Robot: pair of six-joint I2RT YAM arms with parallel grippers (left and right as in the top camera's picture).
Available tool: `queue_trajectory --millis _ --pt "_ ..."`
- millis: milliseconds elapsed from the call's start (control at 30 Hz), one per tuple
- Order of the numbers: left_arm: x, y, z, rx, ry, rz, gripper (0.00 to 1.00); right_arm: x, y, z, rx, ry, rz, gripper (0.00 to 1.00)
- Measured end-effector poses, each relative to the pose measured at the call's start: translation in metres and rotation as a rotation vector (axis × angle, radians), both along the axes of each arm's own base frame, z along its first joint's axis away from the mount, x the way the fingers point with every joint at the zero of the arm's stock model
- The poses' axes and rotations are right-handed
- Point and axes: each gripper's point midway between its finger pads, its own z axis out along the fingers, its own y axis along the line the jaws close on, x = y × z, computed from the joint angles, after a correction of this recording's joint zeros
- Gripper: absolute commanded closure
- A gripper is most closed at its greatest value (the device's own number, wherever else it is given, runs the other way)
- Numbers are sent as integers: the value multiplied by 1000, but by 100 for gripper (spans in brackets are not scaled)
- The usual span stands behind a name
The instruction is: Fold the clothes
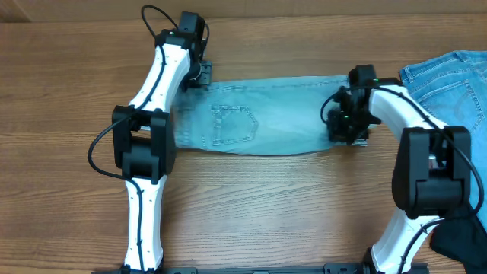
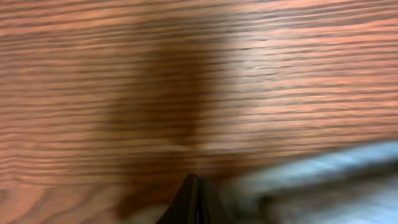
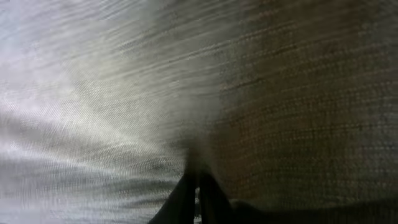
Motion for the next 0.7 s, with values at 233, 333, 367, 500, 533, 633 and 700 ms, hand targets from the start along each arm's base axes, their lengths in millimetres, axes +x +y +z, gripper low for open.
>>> queue_trajectory --millis 233,333,367,500,533,633,700 --pt "1 8 -1 14 0 14 96 7 -37 6 -85 3 -75 79" --pt "0 2 12 -19 10 6 96 12 -37 7 -82 -18 -78 77" --pt "1 -3 25 -44 14 0 96 15 -36 7 -78 -26 -78 76" --pt "7 -27 71 -105 -47 -41 96 24 -34 14 -63 -50 -80 74" --pt "-3 -32 67 -105 -8 -52 96 29 -34 18 -60 -63 -81 74" --pt "-17 -50 48 -113 48 -85 96 36 -36 28 -60 -76 -103 75" --pt "-24 -57 28 -112 80 -98 96 35 -41 28 -62 -69 -127 75"
